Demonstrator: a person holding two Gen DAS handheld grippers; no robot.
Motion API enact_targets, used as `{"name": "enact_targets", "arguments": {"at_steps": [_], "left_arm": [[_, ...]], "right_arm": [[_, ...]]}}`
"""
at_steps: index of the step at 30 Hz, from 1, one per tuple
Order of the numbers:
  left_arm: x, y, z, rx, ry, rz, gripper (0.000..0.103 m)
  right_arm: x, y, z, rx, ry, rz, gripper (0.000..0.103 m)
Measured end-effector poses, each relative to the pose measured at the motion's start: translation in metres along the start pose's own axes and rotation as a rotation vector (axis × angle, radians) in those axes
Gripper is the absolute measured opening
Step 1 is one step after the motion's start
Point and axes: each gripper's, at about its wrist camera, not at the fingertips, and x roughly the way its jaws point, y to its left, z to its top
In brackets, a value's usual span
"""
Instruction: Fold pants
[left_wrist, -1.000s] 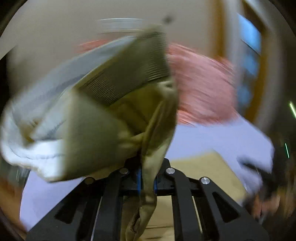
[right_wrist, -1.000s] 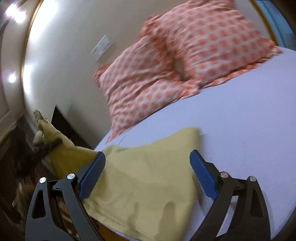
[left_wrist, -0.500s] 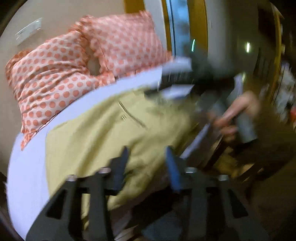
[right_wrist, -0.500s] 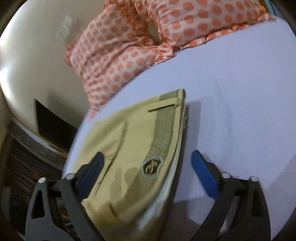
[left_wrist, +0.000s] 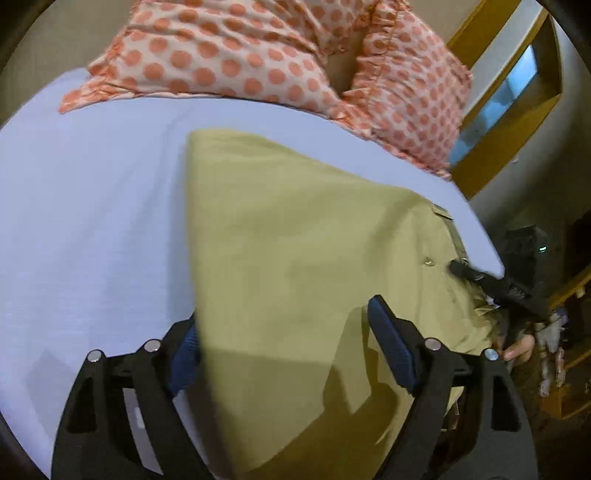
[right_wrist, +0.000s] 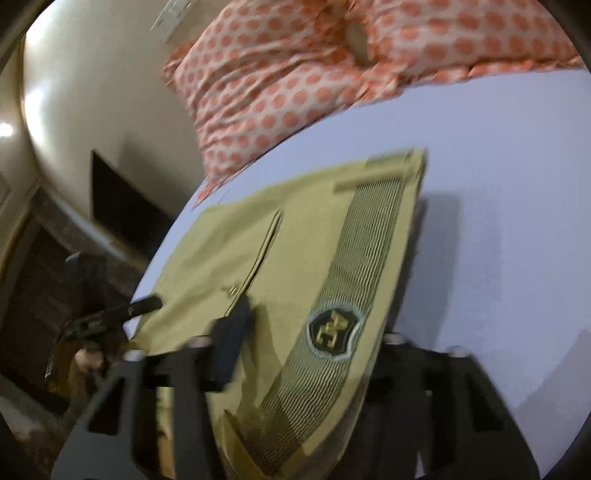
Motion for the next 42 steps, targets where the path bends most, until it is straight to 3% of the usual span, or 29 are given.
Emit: {"name": "enact_targets", "arguments": {"at_steps": [1,3,5,7,13,15,17,18,20,22,24,25,27,28,31,35,38,42], "left_arm": [[0.001,-0.001,0.001,-0.004,0.001,0.0,0.073],[-0.002,-0.004,0.002,-0.002,0.011,0.03,0.019],[-0.008,-0.001,0.007,-0.022,0.021,-0.003,0.011],[-0.009,-0.01,0.02,0.019,0.013,0.017,0.009],[0.007,-0.035,0.1,0.107,-0.123,0.094,0.009],[0.031,-0.036,0.127,0.116,-0.14,0.139,0.011],[0.056,-0.033,0.141,0.097,-0.113,0.187,0.013],[0.065,-0.031,0.144,0.088,-0.097,0.215,0.016],[0.076,-0.026,0.142,0.074,-0.077,0.262,0.026],[0.061,-0.024,0.129,0.075,-0.112,0.347,0.035],[0.039,-0.024,0.114,0.082,-0.148,0.414,0.058],[0.022,-0.025,0.101,0.079,-0.173,0.454,0.063],[-0.003,-0.033,0.078,0.077,-0.198,0.49,0.085],[-0.013,-0.04,0.061,0.077,-0.197,0.5,0.099],[-0.017,-0.059,0.022,0.094,-0.146,0.494,0.101],[0.009,-0.081,-0.01,0.153,-0.048,0.557,0.101],[0.028,-0.086,-0.016,0.173,0.004,0.603,0.101],[0.036,-0.081,-0.022,0.145,0.018,0.579,0.101]], "right_arm": [[0.003,-0.005,0.0,0.033,0.022,0.068,0.024],[0.007,-0.01,0.001,0.086,0.048,0.152,0.019],[0.006,-0.008,0.011,0.095,0.056,0.175,0.018],[0.001,0.003,0.031,0.068,0.042,0.171,0.018],[-0.007,0.012,0.115,-0.013,-0.085,0.066,0.017],[-0.001,-0.002,0.133,0.0,-0.109,-0.011,0.018],[0.013,-0.019,0.142,0.012,-0.108,-0.148,0.022],[0.022,-0.028,0.144,0.019,-0.086,-0.257,0.03],[0.026,-0.043,0.143,0.054,-0.055,-0.397,0.046],[0.005,-0.043,0.136,0.05,-0.13,-0.488,0.05],[-0.027,-0.024,0.123,-0.033,-0.259,-0.71,0.072],[-0.04,-0.014,0.114,-0.064,-0.303,-0.774,0.078],[-0.059,0.008,0.093,-0.11,-0.353,-0.805,0.1],[-0.065,0.022,0.079,-0.138,-0.353,-0.787,0.102],[-0.051,0.056,0.029,-0.226,-0.247,-0.725,0.102],[-0.004,0.077,-0.012,-0.272,-0.113,-0.71,0.102],[0.026,0.083,-0.021,-0.273,-0.06,-0.761,0.102],[0.039,0.077,-0.018,-0.232,-0.038,-0.791,0.102]]}}
